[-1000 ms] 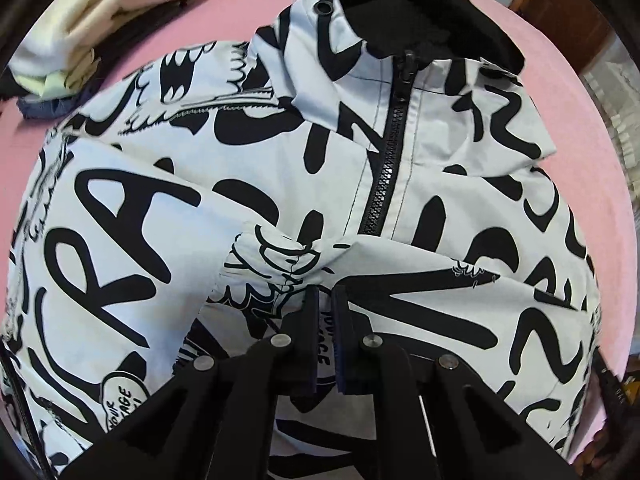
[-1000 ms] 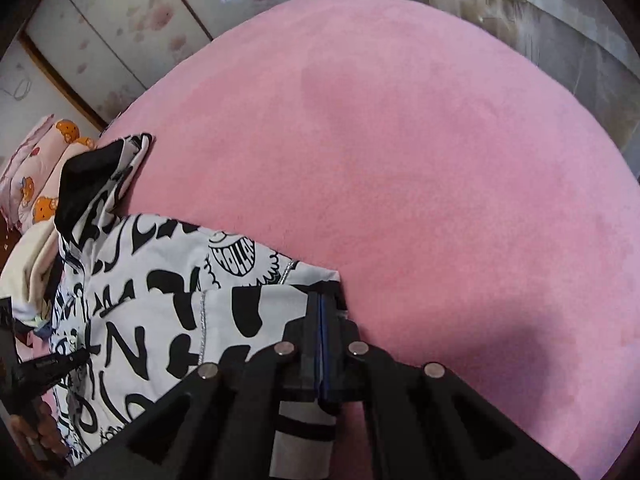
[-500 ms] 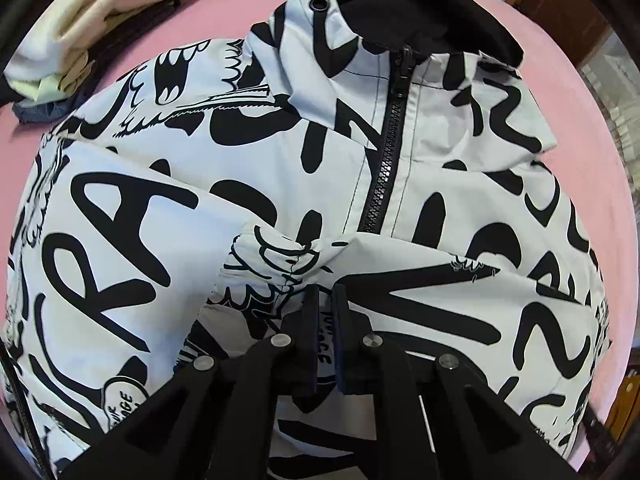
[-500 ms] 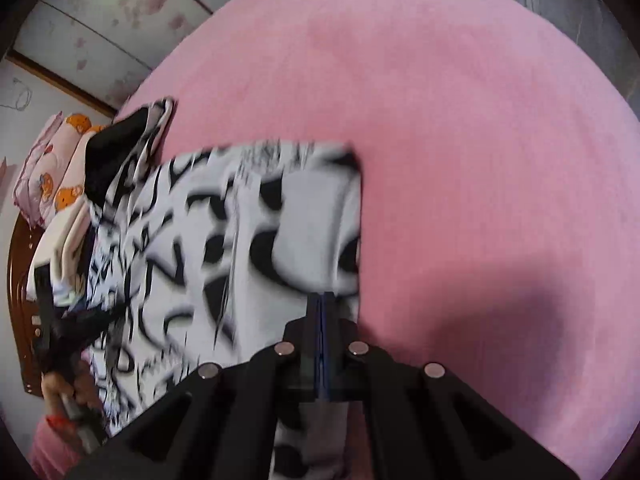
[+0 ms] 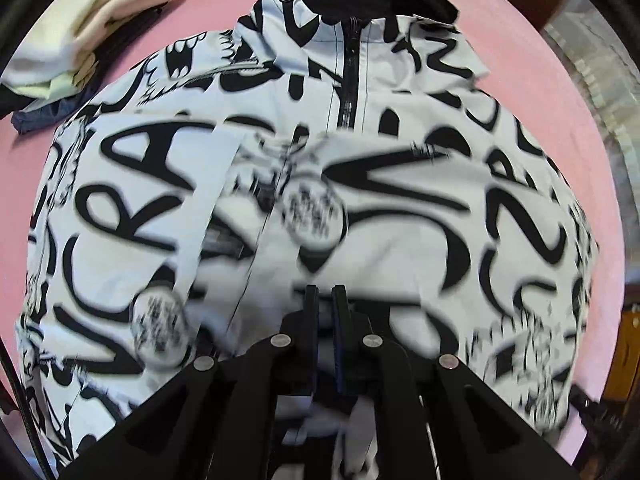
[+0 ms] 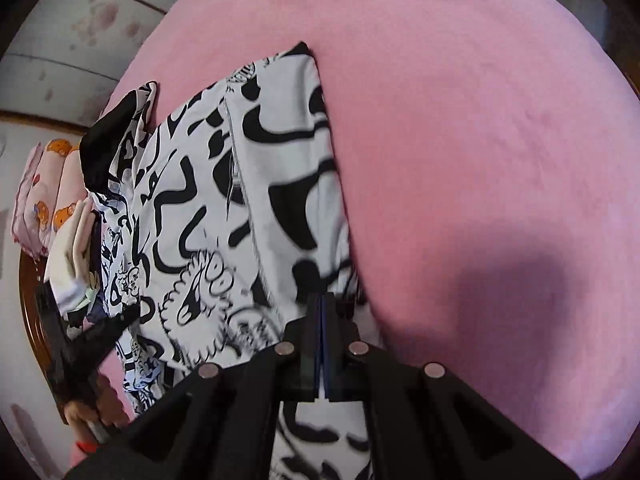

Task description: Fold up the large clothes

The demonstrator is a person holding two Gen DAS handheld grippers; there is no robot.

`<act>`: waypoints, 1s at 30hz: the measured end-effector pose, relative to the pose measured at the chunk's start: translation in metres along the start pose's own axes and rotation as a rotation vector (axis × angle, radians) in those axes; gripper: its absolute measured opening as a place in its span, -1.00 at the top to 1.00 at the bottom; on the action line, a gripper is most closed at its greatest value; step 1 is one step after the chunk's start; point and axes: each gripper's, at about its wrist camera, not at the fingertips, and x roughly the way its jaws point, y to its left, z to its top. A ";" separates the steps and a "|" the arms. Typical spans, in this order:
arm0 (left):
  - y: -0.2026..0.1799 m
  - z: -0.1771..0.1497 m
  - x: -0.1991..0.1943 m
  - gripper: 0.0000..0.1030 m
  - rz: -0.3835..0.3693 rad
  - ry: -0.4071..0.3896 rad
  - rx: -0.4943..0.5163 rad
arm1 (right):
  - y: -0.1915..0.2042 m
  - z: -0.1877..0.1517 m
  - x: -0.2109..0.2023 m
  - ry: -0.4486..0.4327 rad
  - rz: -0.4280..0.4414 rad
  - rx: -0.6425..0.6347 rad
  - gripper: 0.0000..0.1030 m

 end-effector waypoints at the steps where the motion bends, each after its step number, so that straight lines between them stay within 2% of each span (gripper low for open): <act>1: 0.003 -0.008 -0.005 0.89 -0.008 0.004 0.014 | 0.002 -0.004 -0.002 -0.003 -0.007 0.005 1.00; 9: 0.049 -0.038 -0.035 0.89 -0.040 0.045 0.068 | 0.027 -0.040 -0.014 0.009 -0.034 0.173 1.00; 12: 0.075 -0.034 -0.045 0.87 -0.030 0.082 0.082 | 0.047 -0.054 -0.004 0.065 -0.009 0.227 1.00; 14: 0.096 -0.026 -0.052 0.76 -0.028 0.119 0.085 | 0.061 -0.061 0.005 0.113 0.017 0.245 1.00; 15: 0.109 -0.016 -0.054 0.69 -0.029 0.141 0.088 | 0.071 -0.063 0.011 0.144 0.020 0.247 1.00; 17: 0.132 -0.001 -0.060 0.65 -0.022 0.181 0.104 | 0.092 -0.067 0.022 0.192 0.028 0.237 1.00; 20: 0.159 0.025 -0.067 0.60 0.017 0.228 0.138 | 0.120 -0.063 0.033 0.237 0.027 0.228 0.96; 22: 0.177 0.046 -0.073 0.48 0.033 0.240 0.150 | 0.139 -0.054 0.038 0.249 0.031 0.213 0.96; 23: 0.183 0.059 -0.075 0.42 0.036 0.241 0.152 | 0.148 -0.048 0.040 0.248 0.038 0.202 0.96; 25: 0.189 0.084 -0.077 0.11 0.028 0.241 0.157 | 0.169 -0.031 0.041 0.235 0.045 0.182 0.96; 26: 0.193 0.101 -0.078 0.05 0.032 0.236 0.173 | 0.179 -0.023 0.043 0.229 0.049 0.172 0.96; 30: 0.184 0.154 -0.078 0.00 0.075 0.186 0.237 | 0.213 0.022 0.049 0.202 0.090 0.135 0.94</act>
